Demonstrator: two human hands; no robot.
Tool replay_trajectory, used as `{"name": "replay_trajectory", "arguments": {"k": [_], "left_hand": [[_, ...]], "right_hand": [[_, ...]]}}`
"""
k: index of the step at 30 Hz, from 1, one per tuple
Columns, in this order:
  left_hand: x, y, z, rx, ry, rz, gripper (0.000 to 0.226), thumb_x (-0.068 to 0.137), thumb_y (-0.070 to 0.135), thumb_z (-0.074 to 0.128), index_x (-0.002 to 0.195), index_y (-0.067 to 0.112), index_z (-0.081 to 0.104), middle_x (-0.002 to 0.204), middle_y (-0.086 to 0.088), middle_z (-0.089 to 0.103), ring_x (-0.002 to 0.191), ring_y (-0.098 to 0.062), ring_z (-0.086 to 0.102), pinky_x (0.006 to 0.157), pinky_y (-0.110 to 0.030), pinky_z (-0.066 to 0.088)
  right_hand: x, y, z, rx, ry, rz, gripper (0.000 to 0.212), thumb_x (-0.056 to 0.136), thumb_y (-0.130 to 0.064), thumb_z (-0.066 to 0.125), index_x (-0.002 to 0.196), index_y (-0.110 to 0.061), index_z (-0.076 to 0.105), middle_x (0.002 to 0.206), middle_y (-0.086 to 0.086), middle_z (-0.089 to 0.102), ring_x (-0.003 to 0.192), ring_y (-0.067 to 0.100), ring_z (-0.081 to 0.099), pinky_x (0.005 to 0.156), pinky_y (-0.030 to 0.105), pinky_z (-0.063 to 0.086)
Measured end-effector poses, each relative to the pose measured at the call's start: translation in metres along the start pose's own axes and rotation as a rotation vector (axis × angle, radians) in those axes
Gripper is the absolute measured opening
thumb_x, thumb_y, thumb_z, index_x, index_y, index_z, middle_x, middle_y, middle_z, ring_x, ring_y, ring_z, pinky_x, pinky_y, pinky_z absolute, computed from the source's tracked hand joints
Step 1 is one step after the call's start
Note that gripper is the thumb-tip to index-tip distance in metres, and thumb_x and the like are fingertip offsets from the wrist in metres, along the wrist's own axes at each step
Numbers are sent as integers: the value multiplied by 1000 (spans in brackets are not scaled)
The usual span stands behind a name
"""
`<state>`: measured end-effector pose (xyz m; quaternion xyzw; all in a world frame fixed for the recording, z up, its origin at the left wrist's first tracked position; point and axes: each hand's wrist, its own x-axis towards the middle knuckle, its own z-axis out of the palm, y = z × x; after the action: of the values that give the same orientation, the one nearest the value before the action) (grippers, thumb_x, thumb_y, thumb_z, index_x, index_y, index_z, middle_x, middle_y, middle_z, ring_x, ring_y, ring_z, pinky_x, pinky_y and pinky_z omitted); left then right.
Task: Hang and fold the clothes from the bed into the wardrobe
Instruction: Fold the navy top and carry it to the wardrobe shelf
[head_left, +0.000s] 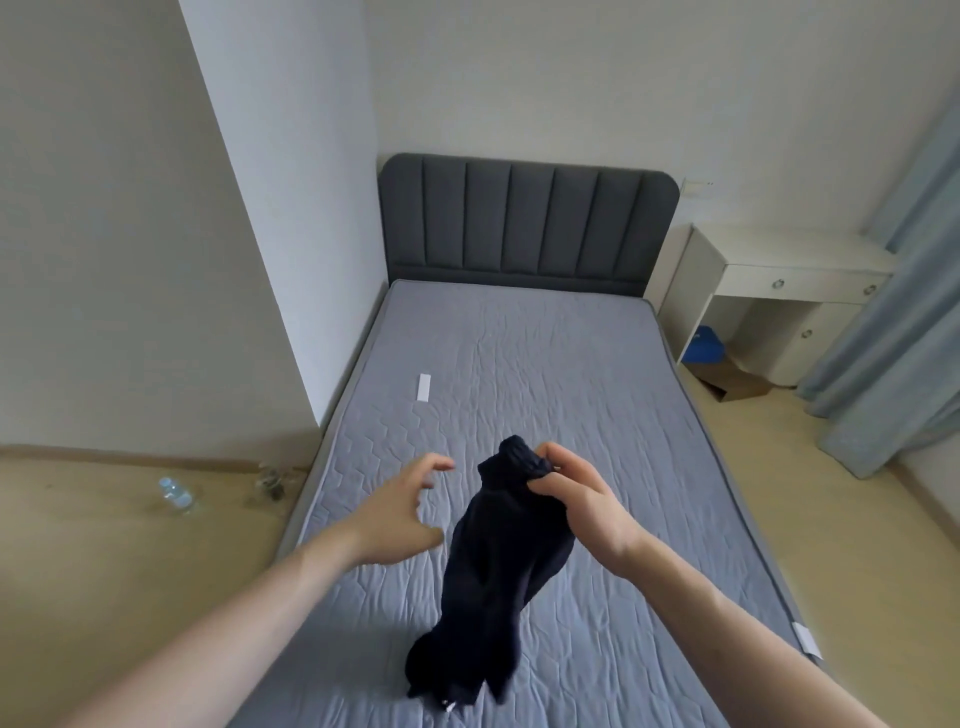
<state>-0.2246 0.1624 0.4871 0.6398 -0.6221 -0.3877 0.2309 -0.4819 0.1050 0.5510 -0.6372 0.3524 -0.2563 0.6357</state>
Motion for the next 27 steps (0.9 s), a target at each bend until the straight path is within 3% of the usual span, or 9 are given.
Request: {"name": "replay_trajectory", "arguments": {"k": [3,7,10,14,18,21,23,25,27], "left_hand": [[14,19,17,35,-177,114,88,70,34,80,146,47,38,144,32,46,133,12,41,111,-17,37],[24,15,32,-6,-173,19,57,76,46,78,128,45,56,129,30,56,122,9,52,112,-35,44],[29,14,34,-109,-220,-50,35,83,43,71,117,46,67,124,27,61,124,2,54,112,-38,43],[35,25,28,-273,-297,-60,24,76,21,66,98,15,70,101,1,73,107,-25,70,104,-50,52],[33,39,17,-270,-367,-30,13,72,22,71,82,24,63,85,3,68,89,-21,69,86,-38,54],[30,43,8,-332,-445,-63,41,77,23,78,113,28,59,108,1,74,103,-23,71,88,-36,54],[28,44,5,-299,-477,-52,62,79,28,80,132,43,54,120,8,68,103,-15,72,79,-29,55],[25,46,4,-243,-471,-4,60,78,35,82,130,48,57,124,16,61,105,-5,68,82,-26,53],[24,46,6,-172,-397,41,53,75,42,84,124,41,63,128,24,56,120,2,57,101,-30,49]], "right_hand": [[-2,-4,-2,2,19,-9,13,94,-5,51,89,-15,58,83,7,67,75,16,64,65,22,51],[-8,-8,-20,52,71,-14,14,85,-10,51,96,-12,59,87,10,67,78,20,64,68,26,52],[-13,-5,-33,66,114,26,22,80,-12,54,101,-9,58,87,12,65,79,25,62,69,32,50],[-20,-8,-44,78,137,23,32,79,-16,72,110,-19,67,102,12,75,91,30,74,76,32,60],[-22,-19,-47,-15,117,2,34,82,-38,83,112,-25,74,109,7,77,101,27,75,86,37,62],[-23,-23,-42,-124,120,-18,25,86,-37,80,108,-26,75,105,3,77,98,22,75,84,35,62],[-23,-24,-38,-157,117,-50,16,91,-29,76,107,-23,75,103,3,77,98,21,75,83,35,62],[-23,-24,-33,-182,113,-92,11,94,-18,73,104,-20,74,101,4,76,98,22,74,83,35,62],[-23,-25,-29,-240,98,-125,11,94,-10,70,102,-17,73,98,7,74,96,23,73,84,39,62]]}}
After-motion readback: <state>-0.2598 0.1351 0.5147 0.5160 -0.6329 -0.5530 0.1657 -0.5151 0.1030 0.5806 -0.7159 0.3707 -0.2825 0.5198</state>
